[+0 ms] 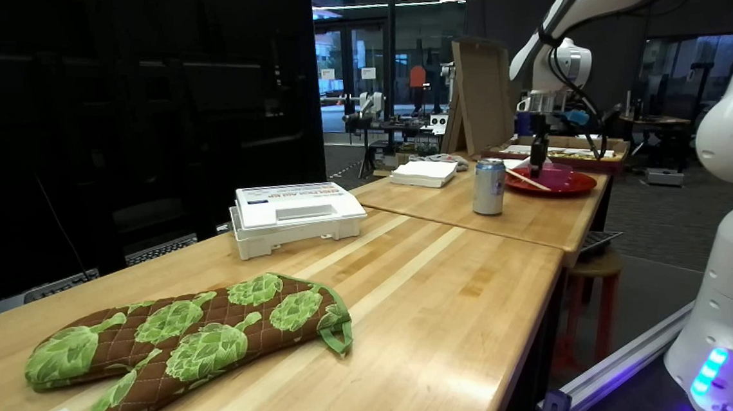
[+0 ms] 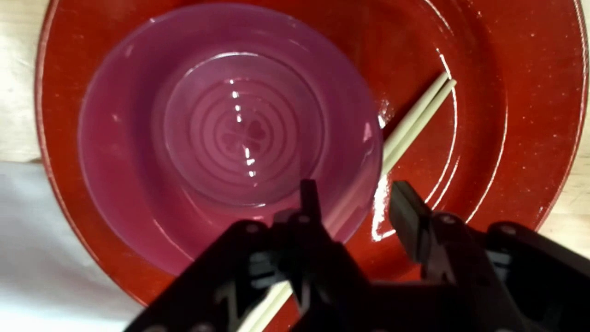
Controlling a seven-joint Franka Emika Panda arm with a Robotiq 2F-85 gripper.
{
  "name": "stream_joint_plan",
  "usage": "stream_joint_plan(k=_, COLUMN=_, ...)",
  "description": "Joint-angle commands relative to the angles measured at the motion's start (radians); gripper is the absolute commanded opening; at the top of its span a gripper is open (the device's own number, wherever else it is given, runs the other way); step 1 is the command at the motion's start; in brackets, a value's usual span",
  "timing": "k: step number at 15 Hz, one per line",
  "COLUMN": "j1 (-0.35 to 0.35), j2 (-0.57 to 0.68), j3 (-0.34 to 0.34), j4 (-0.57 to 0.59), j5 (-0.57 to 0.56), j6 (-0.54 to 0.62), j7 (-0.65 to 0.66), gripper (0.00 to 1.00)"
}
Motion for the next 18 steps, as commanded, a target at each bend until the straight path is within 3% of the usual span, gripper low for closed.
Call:
stream_joint_plan(k=1, j1=-0.013, j2=0.0, j3=0.018, j4=0.023, j5=-0.052, j6=-0.013, j7=0.036, gripper=0.14)
stream_joint_plan(k=3, j1=-0.012, j2=-0.008, j3=0.021, j4=0.026, j5=-0.071, j6=-0.014, j7=0.042, gripper=0.01)
stream_joint_plan(k=11, j1=-0.01, j2=-0.064, j3=0.021, j4=0.007, j5=-0.12, j6=0.002, j7=0.067, gripper=0.01)
stream_joint_plan(k=18, j1=0.012, j2=-0.197, j3=0.026, j4=-0.123, j5=-0.177, j6=0.094, j7=0.059, gripper=0.01)
